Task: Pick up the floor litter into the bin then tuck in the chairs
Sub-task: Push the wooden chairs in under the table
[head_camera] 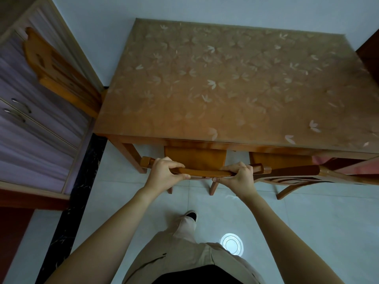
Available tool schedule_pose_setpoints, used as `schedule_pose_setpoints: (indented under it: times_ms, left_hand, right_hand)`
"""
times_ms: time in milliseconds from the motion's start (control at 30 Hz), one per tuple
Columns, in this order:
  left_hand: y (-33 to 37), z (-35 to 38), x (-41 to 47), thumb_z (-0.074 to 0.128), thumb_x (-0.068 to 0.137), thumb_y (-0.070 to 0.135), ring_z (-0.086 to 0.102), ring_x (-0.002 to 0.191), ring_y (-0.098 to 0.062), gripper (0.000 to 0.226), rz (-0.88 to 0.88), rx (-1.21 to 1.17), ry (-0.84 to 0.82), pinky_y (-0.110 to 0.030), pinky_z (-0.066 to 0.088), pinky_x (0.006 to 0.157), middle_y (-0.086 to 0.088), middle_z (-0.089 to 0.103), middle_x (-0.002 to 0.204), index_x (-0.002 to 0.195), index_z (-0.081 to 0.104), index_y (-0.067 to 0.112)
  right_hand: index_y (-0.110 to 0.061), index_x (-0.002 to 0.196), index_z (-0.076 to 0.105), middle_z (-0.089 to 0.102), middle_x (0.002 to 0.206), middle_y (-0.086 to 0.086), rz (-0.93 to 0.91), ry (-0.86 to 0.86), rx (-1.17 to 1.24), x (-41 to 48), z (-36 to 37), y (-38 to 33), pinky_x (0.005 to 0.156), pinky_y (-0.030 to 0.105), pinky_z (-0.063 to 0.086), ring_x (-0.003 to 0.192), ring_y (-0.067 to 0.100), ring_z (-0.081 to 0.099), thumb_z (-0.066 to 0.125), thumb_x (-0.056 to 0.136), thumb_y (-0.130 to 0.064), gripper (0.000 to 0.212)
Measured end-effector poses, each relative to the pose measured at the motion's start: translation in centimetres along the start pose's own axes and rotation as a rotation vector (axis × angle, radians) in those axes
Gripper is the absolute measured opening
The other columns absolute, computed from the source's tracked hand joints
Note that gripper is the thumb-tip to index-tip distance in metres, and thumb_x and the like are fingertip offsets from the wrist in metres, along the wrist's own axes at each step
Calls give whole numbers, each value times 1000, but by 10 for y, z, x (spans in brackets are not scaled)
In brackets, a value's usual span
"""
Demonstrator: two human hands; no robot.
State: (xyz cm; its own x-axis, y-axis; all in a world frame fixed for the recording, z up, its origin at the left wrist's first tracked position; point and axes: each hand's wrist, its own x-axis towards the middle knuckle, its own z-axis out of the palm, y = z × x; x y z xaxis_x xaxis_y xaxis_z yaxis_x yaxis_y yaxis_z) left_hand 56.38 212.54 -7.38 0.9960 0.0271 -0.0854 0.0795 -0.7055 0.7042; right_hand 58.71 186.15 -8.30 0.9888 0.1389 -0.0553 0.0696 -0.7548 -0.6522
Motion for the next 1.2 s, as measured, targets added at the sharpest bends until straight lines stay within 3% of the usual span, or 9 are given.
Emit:
schedule_pose_setpoints:
  times_ms: [167, 300, 367, 467, 567, 667, 767, 1000, 1200]
  left_hand:
    - [4, -2, -3, 83, 66, 46, 54, 89, -6, 37, 42, 12, 14, -13, 31, 81, 17, 63, 89, 97, 76, 26]
    - [5, -2, -4, 81, 70, 46, 52, 91, -2, 37, 83, 36, 22, -15, 30, 83, 21, 61, 91, 99, 76, 24]
    - [5, -3, -3, 78, 72, 49, 53, 94, -4, 39, 96, 67, -14, -25, 35, 87, 19, 64, 95, 101, 75, 24]
    - [9, -4, -2, 68, 78, 52, 55, 108, -10, 45, 156, 114, -49, -36, 37, 97, 12, 66, 113, 112, 70, 22]
    - [20, -7, -5, 54, 90, 47, 44, 128, -10, 48, 252, 146, -12, -37, 31, 108, 8, 54, 136, 132, 58, 23]
    - [35, -13, -10, 42, 95, 47, 40, 133, -13, 52, 373, 243, 71, -36, 28, 113, 5, 49, 143, 139, 50, 20]
    - [48, -21, -23, 39, 98, 42, 39, 134, -15, 50, 422, 300, 133, -35, 23, 116, 1, 48, 144, 141, 48, 17]
    - [45, -20, -93, 35, 99, 43, 42, 131, -16, 48, 316, 355, 130, -26, 13, 114, 3, 52, 139, 138, 51, 19]
    - [12, -15, -175, 33, 98, 45, 42, 133, -17, 50, 177, 407, 112, -38, 24, 115, 3, 50, 141, 140, 47, 22]
  right_hand:
    - [-27, 94, 77, 57, 69, -20, -32, 21, 0, -2, -1, -1, 84, 27, 22, 83, 4, 43, 83, 68, -47, 33]
    - [-27, 96, 76, 62, 79, -19, -51, 10, -43, -1, -1, 1, 84, 29, 23, 87, 10, 46, 81, 69, -51, 35]
    - [-26, 97, 76, 67, 82, -15, -59, -39, -73, 0, -2, 1, 87, 30, 24, 90, 11, 47, 78, 72, -53, 36]
    - [-24, 112, 72, 66, 97, -15, -102, -97, -117, -2, -9, -2, 95, 34, 24, 106, 14, 46, 73, 78, -54, 45]
    - [-27, 131, 60, 60, 124, -9, -185, -74, -178, -7, -21, -13, 105, 37, 23, 125, 17, 41, 62, 87, -54, 52]
    - [-28, 142, 48, 51, 143, -5, -235, 3, -228, -14, -32, -28, 110, 30, 15, 136, 16, 35, 57, 93, -50, 54]
    - [-27, 143, 46, 49, 146, -3, -299, 69, -285, -25, -40, -37, 114, 33, 14, 139, 17, 35, 52, 96, -49, 53]
    - [-20, 137, 54, 55, 139, -1, -365, 133, -250, -86, -39, -49, 114, 39, 27, 133, 20, 44, 44, 98, -47, 49]
    - [-20, 138, 53, 57, 138, 0, -435, -26, -251, -145, 6, -70, 112, 44, 34, 133, 23, 46, 36, 100, -51, 52]
